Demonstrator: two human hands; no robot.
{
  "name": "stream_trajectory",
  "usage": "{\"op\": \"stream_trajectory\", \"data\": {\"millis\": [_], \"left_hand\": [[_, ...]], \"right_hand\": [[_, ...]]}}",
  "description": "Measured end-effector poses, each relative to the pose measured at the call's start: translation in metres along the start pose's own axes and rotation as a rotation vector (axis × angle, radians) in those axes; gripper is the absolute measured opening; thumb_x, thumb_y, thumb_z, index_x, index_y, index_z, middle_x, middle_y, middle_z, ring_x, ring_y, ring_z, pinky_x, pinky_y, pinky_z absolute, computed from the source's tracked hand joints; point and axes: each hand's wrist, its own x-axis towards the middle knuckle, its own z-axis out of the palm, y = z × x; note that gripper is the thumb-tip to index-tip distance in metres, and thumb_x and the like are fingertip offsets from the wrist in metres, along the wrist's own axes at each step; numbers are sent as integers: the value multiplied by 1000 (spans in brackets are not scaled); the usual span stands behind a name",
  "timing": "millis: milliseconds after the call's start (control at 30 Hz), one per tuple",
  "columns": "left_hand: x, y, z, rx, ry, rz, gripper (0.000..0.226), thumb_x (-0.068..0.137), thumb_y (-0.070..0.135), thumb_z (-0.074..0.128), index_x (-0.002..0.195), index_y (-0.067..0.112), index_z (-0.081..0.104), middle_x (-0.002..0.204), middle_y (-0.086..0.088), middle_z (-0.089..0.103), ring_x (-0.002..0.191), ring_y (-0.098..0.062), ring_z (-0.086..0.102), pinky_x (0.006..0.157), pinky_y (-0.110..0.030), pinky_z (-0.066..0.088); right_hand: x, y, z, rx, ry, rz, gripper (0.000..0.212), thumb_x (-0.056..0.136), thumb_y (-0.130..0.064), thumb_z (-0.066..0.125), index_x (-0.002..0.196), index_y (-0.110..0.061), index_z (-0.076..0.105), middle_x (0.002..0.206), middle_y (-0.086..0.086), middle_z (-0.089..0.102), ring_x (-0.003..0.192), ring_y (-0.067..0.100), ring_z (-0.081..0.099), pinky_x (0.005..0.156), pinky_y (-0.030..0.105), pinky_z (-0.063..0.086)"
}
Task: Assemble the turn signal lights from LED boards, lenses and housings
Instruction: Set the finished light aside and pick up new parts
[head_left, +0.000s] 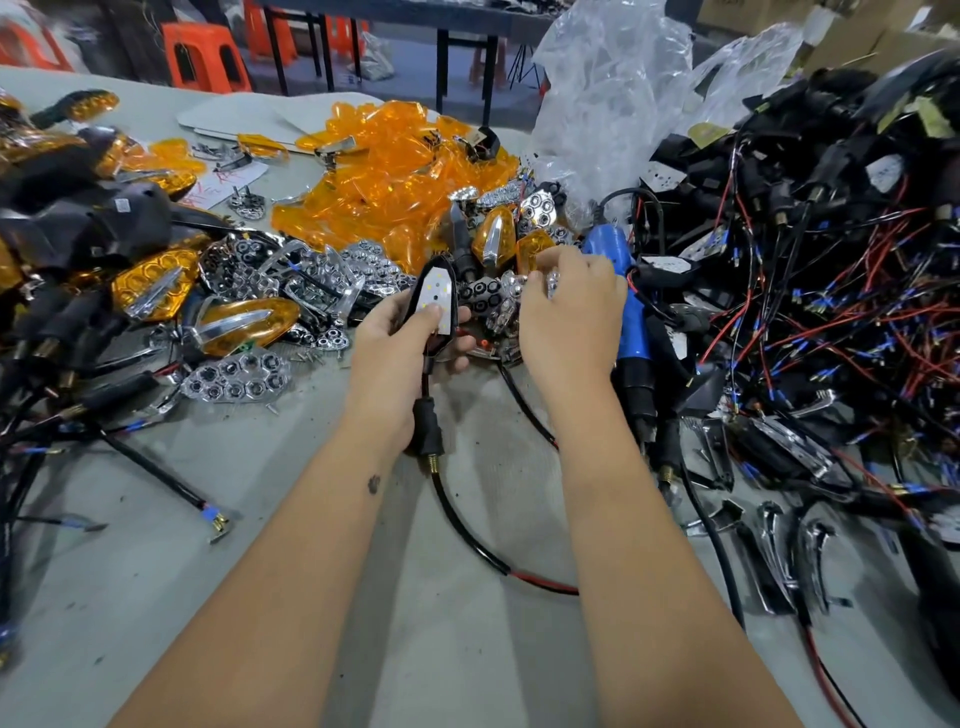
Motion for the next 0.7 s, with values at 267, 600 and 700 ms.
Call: {"op": "stream_trajectory", "data": {"millis": [267,600,700], "left_hand": [[5,-3,-3,14,12,-1,19,102,11,50,120,12,57,86,-10,76,63,-21,68,52,-26,53],[9,-5,11,268,26,-4,17,100,11,51,113,14,62,82,-7,73,58,-18,68,51,-27,53],[8,-6,9,208,3,0,18,98,12,51,107,14,67,80,-7,73,61,-20,69,53,-30,55]], "right_hand": [[3,13,4,-205,-89,-49,38,92,-13,63,129,-17,56,124,7,57,121,28,44,102,36,34],[-8,-7,-9,944,-68,237,25,83,0,72,85,-22,61,77,-9,66,68,2,58,69,17,49],[-13,-11,-4,1093,-173,297,31,83,5,71,95,-20,58,82,-4,68,68,4,63,64,18,50]]}}
